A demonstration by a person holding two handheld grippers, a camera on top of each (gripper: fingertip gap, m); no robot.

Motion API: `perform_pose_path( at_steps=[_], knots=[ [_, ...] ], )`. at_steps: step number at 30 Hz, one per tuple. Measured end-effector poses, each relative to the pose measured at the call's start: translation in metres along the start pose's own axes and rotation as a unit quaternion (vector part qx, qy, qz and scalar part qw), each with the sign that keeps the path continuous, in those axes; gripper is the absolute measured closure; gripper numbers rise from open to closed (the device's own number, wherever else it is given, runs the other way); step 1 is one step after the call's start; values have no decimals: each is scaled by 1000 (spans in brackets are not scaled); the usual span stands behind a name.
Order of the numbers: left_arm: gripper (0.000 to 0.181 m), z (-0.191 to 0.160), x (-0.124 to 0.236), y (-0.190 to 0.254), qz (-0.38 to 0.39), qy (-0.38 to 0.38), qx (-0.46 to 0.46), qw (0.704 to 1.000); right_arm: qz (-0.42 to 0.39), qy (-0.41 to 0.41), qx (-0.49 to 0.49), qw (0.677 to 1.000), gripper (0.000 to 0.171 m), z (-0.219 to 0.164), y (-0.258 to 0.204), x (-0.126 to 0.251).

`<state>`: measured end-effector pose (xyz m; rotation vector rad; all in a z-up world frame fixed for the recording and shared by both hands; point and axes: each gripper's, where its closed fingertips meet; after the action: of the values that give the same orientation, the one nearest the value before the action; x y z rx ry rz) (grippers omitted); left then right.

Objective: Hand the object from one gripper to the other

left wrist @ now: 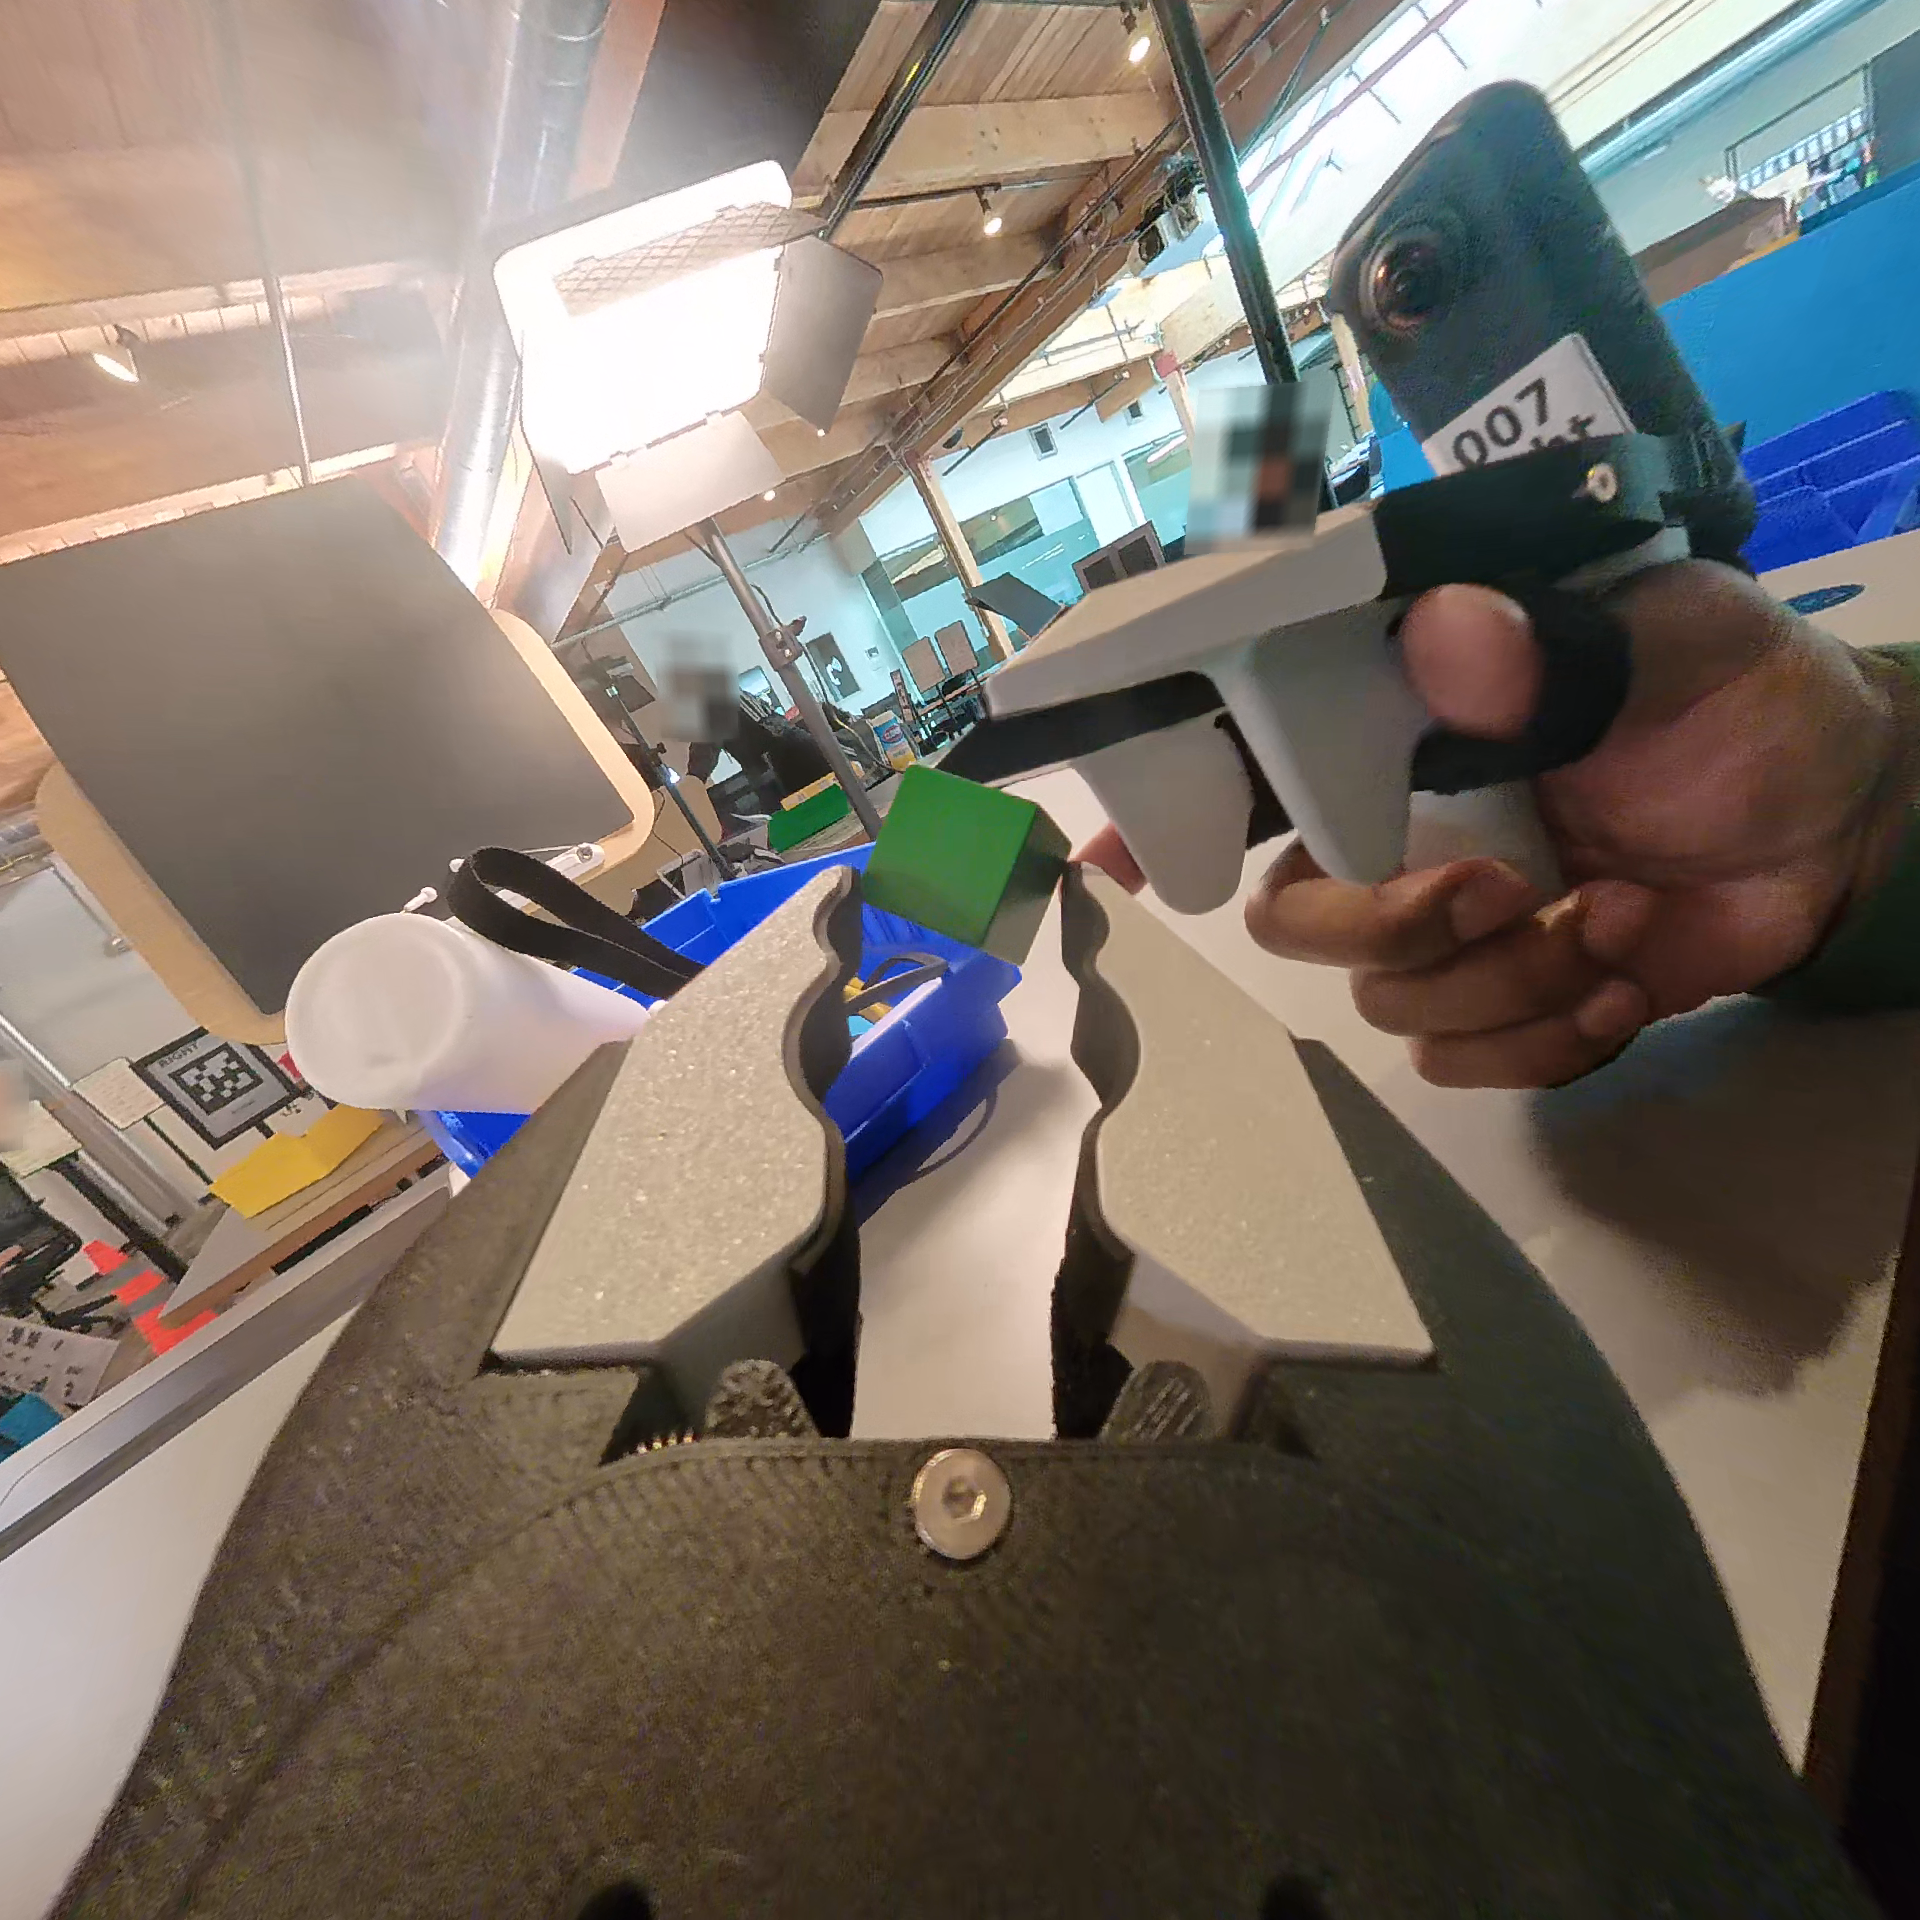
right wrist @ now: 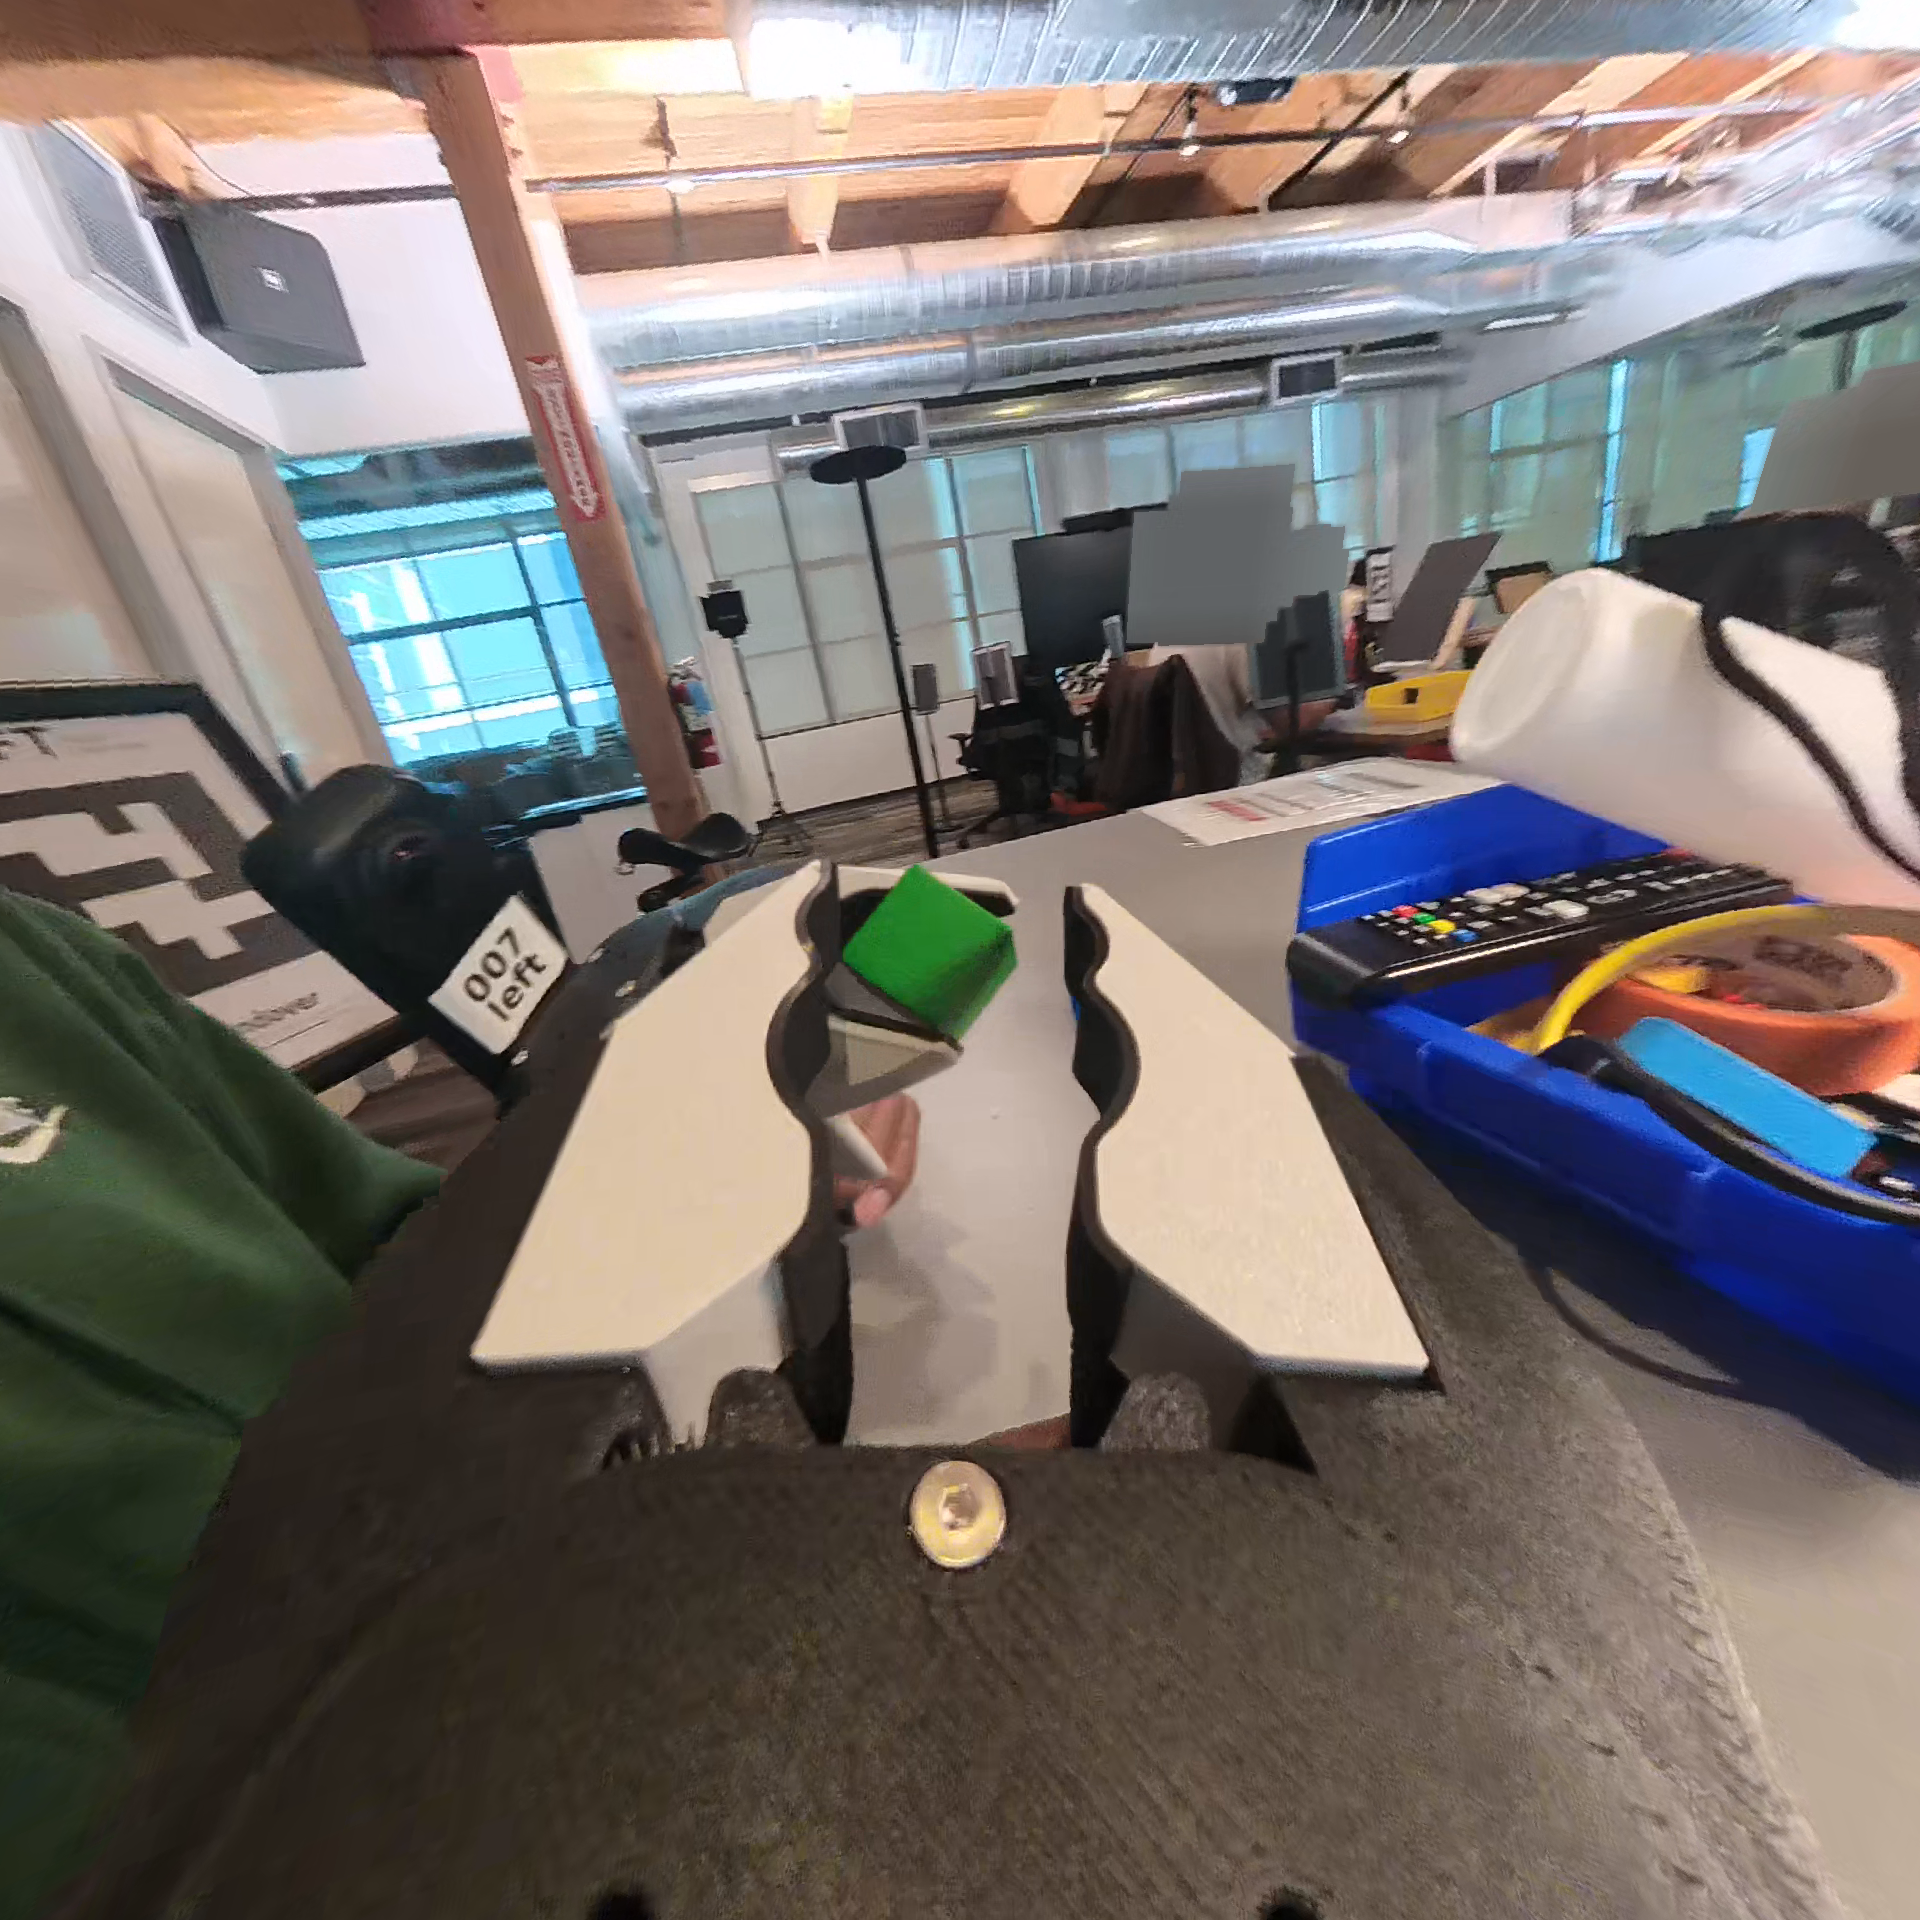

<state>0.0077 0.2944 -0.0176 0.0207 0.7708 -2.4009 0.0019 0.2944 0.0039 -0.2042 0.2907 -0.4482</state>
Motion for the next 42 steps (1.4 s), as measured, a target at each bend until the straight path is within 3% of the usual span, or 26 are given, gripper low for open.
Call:
perform_pose_path(
  at_steps=[8, 14, 23, 26, 33, 36, 42],
  knots=[
    [142, 2, 0, 4, -8, 7, -9, 1000, 26, -68, -10, 997, 118, -25, -9, -8],
    [142, 1, -1, 10, -16, 3, -27, 1000, 15, -64, 3, 998, 130, -24, -7, -8],
    [140, -4, -3, 9, -20, -9, -5, 1000, -68, -60, 125, 988, 131, -22, 8, -8],
    [140, -6, -4, 8, -19, -14, 2, 1000, -118, -46, 203, 971, 131, -14, 15, -5],
    [140, -10, -1, -14, 19, -16, 57, 998, -241, -19, 396, 886, 131, 5, 26, 3],
    [140, -8, 3, -27, 34, 1, 119, 992, -251, -10, 423, 871, 132, 9, 24, 5],
    [133, 15, 11, -24, -30, 84, 236, 968, -225, -24, 485, 845, 131, -3, 10, -4]
  ],
)
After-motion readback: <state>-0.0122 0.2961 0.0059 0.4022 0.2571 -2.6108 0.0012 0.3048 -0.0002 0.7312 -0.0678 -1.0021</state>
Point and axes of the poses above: each gripper's, where its closed fingertips meet, x back along the fingers, z out of its top, y = z × x across the jaws, and after that the axes turned 5 degrees about -x, right-handed
